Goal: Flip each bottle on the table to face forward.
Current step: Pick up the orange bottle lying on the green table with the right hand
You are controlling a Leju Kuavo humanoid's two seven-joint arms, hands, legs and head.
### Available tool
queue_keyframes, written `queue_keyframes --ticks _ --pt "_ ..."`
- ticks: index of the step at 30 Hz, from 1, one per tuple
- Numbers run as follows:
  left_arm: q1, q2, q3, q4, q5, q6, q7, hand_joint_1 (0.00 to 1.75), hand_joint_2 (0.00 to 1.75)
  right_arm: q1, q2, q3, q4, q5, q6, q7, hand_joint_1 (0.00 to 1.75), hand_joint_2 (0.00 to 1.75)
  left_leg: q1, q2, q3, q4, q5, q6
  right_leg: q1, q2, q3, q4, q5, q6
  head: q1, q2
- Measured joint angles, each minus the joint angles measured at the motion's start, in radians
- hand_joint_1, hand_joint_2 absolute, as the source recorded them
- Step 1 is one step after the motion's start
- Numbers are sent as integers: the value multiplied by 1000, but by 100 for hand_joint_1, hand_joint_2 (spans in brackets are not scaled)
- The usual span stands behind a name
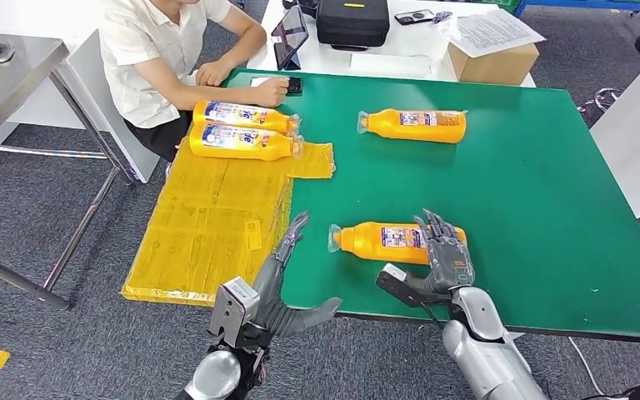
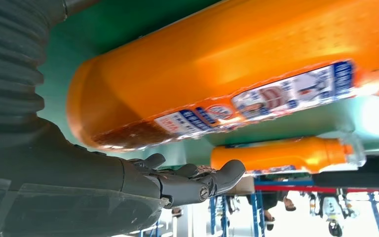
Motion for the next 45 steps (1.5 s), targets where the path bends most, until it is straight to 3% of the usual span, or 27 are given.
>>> queue_keyframes --ticks 4,23,25,27,29,33,37,45 --pt "-4 0 -5 5 1 -3 1 0 175 -27 8 14 32 -4 46 25 0 175 0 0 0 0 0 0 0 0 0 0 0 0 0 0" --pt "0 -3 3 7 -3 -7 28 0 175 -141 11 70 126 84 212 308 1 175 0 0 8 0 0 0 0 0 6 -1 0 0 0 0" --pt "0 -3 6 7 -5 -8 34 0 175 -153 11 72 134 88 238 328 72 175 0 0 9 0 0 0 0 0 7 -1 0 0 0 0" --pt "0 -5 9 7 -7 -10 40 0 175 -167 10 72 146 88 275 338 159 175 0 0 10 0 0 0 0 0 8 -1 0 0 0 0" --pt "0 -6 12 7 -7 -12 42 0 175 -181 9 73 158 85 317 340 175 175 0 0 10 0 1 1 0 0 8 -1 1 0 0 0" --pt "-2 -8 16 7 -7 -21 43 0 175 -213 -2 71 192 34 396 299 175 175 0 0 12 0 1 2 0 0 8 -1 1 1 0 0" --pt "-9 -8 17 11 4 -37 39 0 175 -234 -22 45 230 -78 469 188 175 175 0 0 14 0 1 2 0 0 7 -2 1 1 0 0" --pt "-23 -8 17 21 24 -45 20 0 175 -238 -50 -19 271 -206 489 38 175 175 0 0 18 0 0 2 1 1 7 -4 0 1 0 0"
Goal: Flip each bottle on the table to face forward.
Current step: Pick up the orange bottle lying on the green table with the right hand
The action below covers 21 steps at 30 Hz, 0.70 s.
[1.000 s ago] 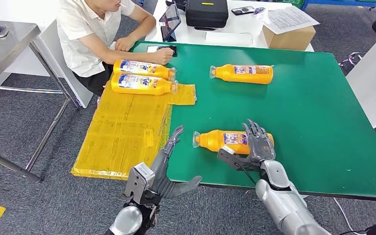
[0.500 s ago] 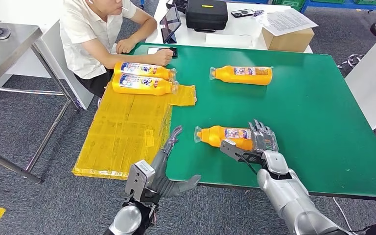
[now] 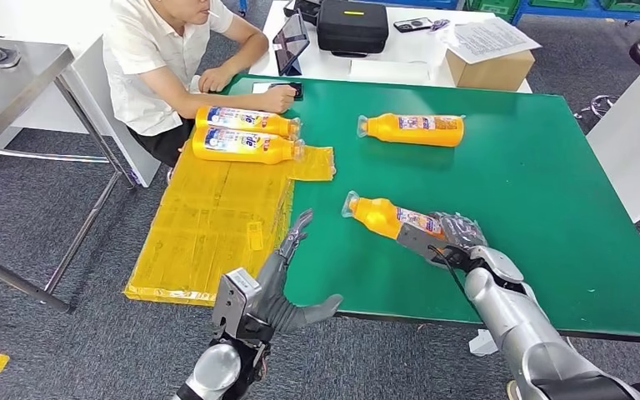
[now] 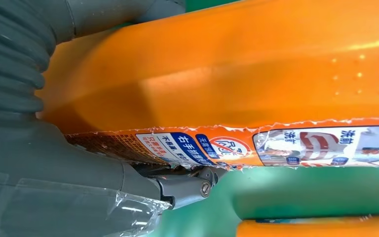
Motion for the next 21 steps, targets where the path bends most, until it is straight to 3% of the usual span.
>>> queue_keyframes --ticks 4,9,14,21 --pt "-1 0 0 0 14 19 -25 0 175 20 -7 -36 2 -94 3 -105 175 175 0 1 1 0 0 0 0 0 3 0 0 0 0 0" --pt "-1 -20 27 1 110 143 -61 0 175 85 13 -96 -59 -310 98 -238 175 175 1 6 3 0 0 0 1 5 12 0 1 0 0 0" --pt "4 -36 90 34 368 119 11 0 175 169 45 -103 -205 -420 153 -249 175 175 2 6 2 0 0 -1 2 6 10 0 2 -1 0 0" --pt "12 -35 127 74 496 54 52 0 175 232 71 -85 -317 -508 172 -276 175 175 2 6 -4 0 1 -1 2 6 7 1 3 -3 0 0"
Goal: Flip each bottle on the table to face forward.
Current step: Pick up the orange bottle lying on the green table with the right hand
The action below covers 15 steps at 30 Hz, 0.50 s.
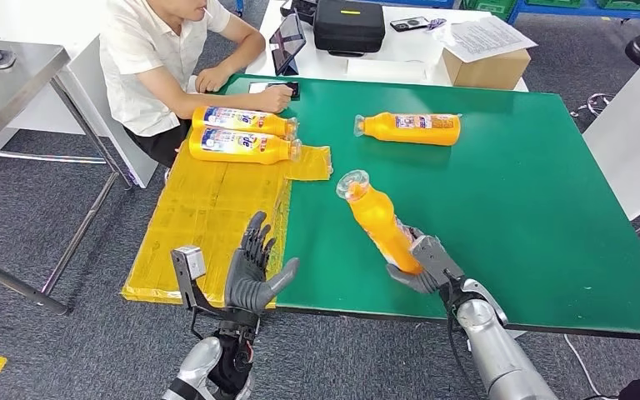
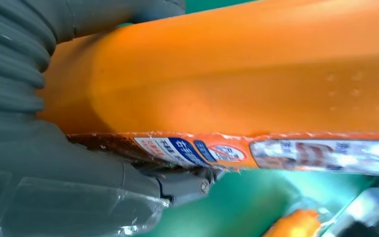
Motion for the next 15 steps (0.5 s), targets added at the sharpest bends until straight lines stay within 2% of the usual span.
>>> queue_keyframes --ticks 3,7,11,15 --pt "8 8 -5 25 18 -80 13 0 175 36 27 20 -77 -77 19 -11 175 175 0 0 -6 0 1 0 0 0 -6 1 0 0 0 0" --pt "-5 22 -49 71 -62 -181 -2 0 175 50 68 91 -167 -145 70 19 175 175 0 0 -11 0 1 0 0 0 -11 1 0 1 0 0" --pt "-41 30 -86 103 -155 -220 -26 0 175 29 103 195 -194 -161 113 32 175 175 0 -1 -13 0 1 0 0 0 -13 2 0 1 0 0" --pt "-75 32 -83 116 -178 -228 -25 0 175 -3 127 289 -185 -153 111 38 175 175 0 -1 -14 0 1 0 0 0 -14 2 0 0 0 0"
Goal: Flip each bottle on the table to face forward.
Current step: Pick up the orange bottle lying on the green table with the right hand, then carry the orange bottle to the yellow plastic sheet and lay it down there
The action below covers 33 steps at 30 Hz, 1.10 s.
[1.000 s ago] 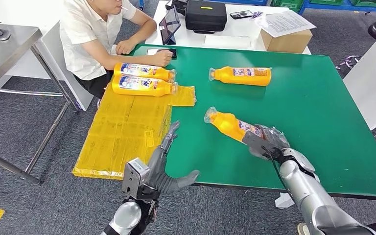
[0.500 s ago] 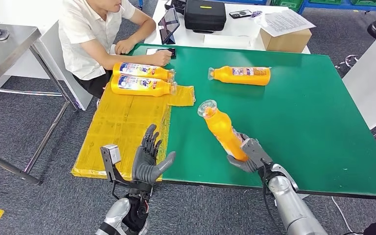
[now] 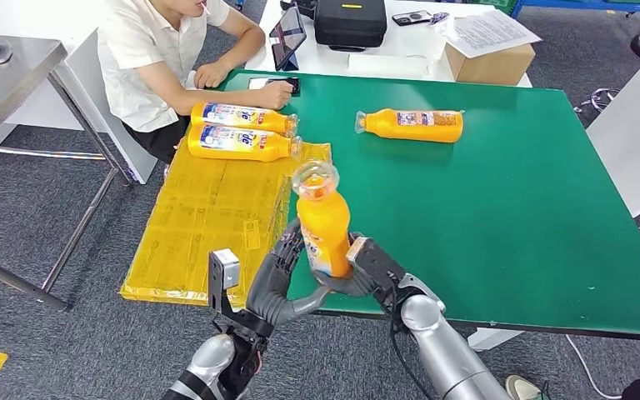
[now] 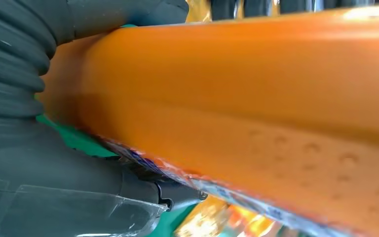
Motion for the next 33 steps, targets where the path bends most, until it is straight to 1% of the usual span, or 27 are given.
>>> queue_keyframes --ticks 4,10,15,27,28,31,32,33 --pt "-18 2 13 12 -4 1 4 0 175 -15 13 60 13 8 -12 0 175 175 0 -1 0 0 0 0 0 0 0 0 0 0 0 0" --pt "-23 2 34 15 21 4 2 0 175 -37 17 111 38 15 -19 0 175 175 0 0 -1 0 0 0 0 0 -1 0 0 0 0 0" --pt "-21 2 55 15 73 26 16 0 175 -44 17 146 59 28 -37 -1 175 175 0 0 -1 0 0 0 0 0 -1 0 0 0 0 0" --pt "-13 2 80 15 99 30 28 0 175 -52 23 171 89 28 -47 -1 175 175 0 0 -1 0 0 0 0 0 -1 0 0 0 0 0" --pt "-13 2 81 15 99 30 28 3 175 -53 24 171 90 29 -47 -1 175 175 0 0 -1 0 0 0 0 0 -1 0 0 0 0 0" --pt "-13 2 82 15 107 31 30 134 175 -55 26 175 95 38 -63 1 175 175 0 0 -1 0 0 0 0 0 -1 0 0 0 0 0" --pt "-13 2 82 15 111 31 31 175 175 -57 27 178 97 44 -72 3 175 175 0 0 -1 0 0 0 0 0 -1 0 0 0 0 0" --pt "-14 1 82 15 114 32 30 175 175 -60 28 182 99 50 -80 5 170 175 0 0 -1 0 0 0 0 0 -1 0 0 0 0 0"
